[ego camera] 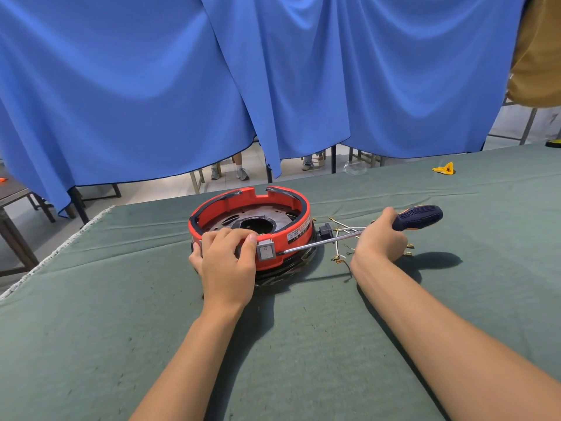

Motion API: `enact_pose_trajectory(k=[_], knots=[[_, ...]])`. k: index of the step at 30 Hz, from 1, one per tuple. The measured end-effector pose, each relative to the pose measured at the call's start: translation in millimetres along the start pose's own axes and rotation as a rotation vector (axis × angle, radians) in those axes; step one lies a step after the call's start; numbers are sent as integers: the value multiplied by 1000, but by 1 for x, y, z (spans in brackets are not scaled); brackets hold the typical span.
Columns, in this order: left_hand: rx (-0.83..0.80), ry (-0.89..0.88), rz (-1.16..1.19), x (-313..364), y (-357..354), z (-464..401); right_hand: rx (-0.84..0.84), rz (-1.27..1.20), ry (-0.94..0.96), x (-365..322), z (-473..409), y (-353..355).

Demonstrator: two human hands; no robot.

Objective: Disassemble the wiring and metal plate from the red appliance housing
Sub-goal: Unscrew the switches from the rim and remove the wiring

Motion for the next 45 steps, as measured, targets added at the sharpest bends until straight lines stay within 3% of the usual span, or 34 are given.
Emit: enact_pose_trajectory(k=[36, 45], knots=[[-119, 58, 77, -5, -11, -3, -60, 181, -22, 30, 3, -52], [-110, -20, 120, -3, -5, -2, -27, 103, 33, 8, 4, -28]])
Point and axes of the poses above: each hand's wrist, its own z-axis away from the middle knuckle, its own y-axis out of the back of the hand, x = y × z, the point moved 8 cm from there along -z, towards the middle knuckle, and after that the axes turned 15 degrees about -z, right-handed, at the moved point
